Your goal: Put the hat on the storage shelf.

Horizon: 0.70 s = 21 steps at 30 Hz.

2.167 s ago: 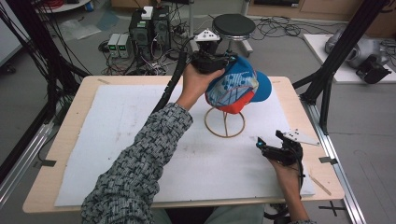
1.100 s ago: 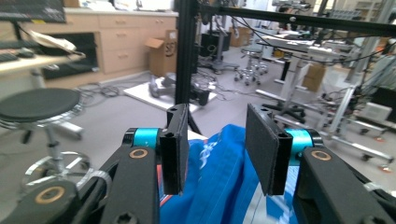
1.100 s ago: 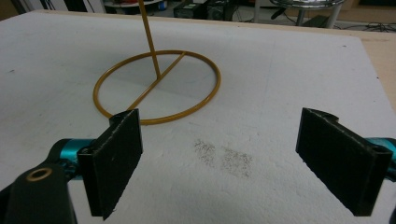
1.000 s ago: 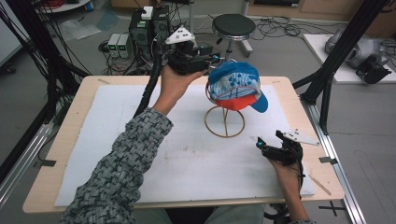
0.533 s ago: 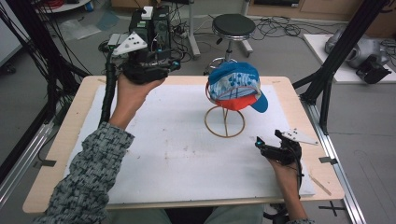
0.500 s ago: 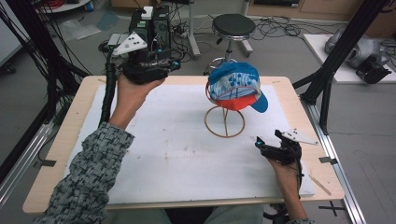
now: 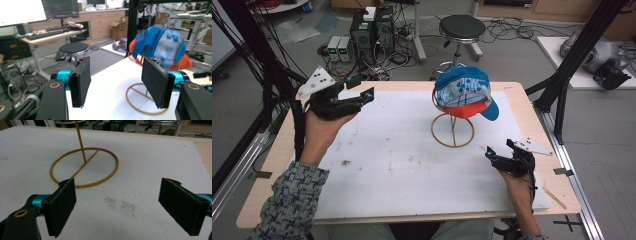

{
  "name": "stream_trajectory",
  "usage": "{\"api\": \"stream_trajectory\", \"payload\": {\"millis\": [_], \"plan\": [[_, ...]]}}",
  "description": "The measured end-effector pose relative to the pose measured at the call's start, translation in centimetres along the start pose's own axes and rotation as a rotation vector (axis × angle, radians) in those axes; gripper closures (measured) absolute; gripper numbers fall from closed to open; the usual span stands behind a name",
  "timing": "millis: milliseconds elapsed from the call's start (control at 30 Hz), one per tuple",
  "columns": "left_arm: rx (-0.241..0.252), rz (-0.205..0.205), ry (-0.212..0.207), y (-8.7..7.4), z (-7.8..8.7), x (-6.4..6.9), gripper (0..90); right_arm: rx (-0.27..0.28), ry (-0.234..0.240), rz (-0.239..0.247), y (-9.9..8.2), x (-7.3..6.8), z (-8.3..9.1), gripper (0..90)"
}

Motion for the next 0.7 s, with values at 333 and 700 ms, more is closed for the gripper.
{"api": "stream_trajectory", "payload": {"millis": [333, 700], "plan": [[-0.010, 0.053, 0.093, -5.5, 4.7, 0.0, 36.4, 0.002, -0.002, -0.001, 0.0, -0.1, -0.1, 13.6], [-0.041, 0.113, 0.209, -11.8, 8.9, -0.1, 32.2, 0.010, -0.008, 0.006, 0.2, -0.4, -0.1, 13.6]]}}
Point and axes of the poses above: each handheld gripper's, and its own axes: z roughly backward along the jaws, y roughly out of its top, x roughly to its right, the point moved 5 cm from there along -z, roughly forward along the jaws, and after that the axes turned 12 degrees about -z, right-handed, at the moved point
